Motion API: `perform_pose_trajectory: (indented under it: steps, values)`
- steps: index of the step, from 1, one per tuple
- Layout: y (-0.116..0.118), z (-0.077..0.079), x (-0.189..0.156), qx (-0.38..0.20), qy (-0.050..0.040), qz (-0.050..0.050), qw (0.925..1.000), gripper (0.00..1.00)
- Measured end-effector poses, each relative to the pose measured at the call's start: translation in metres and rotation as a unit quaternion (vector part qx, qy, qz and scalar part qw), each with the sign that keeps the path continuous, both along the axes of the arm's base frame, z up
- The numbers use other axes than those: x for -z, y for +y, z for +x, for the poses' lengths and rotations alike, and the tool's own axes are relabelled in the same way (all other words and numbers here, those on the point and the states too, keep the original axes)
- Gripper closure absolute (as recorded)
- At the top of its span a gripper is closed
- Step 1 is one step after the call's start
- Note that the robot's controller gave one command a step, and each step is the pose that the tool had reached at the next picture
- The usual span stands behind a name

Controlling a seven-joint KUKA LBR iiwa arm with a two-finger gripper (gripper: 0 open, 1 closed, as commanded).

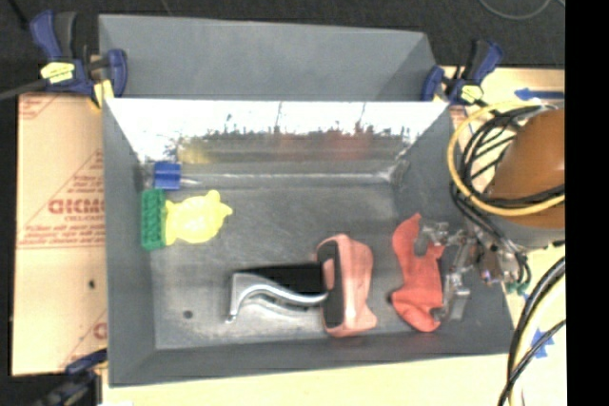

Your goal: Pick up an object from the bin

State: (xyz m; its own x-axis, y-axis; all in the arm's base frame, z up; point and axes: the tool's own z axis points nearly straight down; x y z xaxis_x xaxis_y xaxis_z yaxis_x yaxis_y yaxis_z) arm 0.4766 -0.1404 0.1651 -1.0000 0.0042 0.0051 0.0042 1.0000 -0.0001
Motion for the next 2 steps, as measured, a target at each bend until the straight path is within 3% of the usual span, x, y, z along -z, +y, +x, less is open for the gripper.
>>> perform_pose_trajectory:
  steps: [1,2]
  values:
    - [0.0,0.002,-0.004,-0.002,-0.0041,-0.001,1.0,0.0]
    - [-0.005,0.006,0.095,0.122,-0.0011,-0.001,0.9925,1.0]
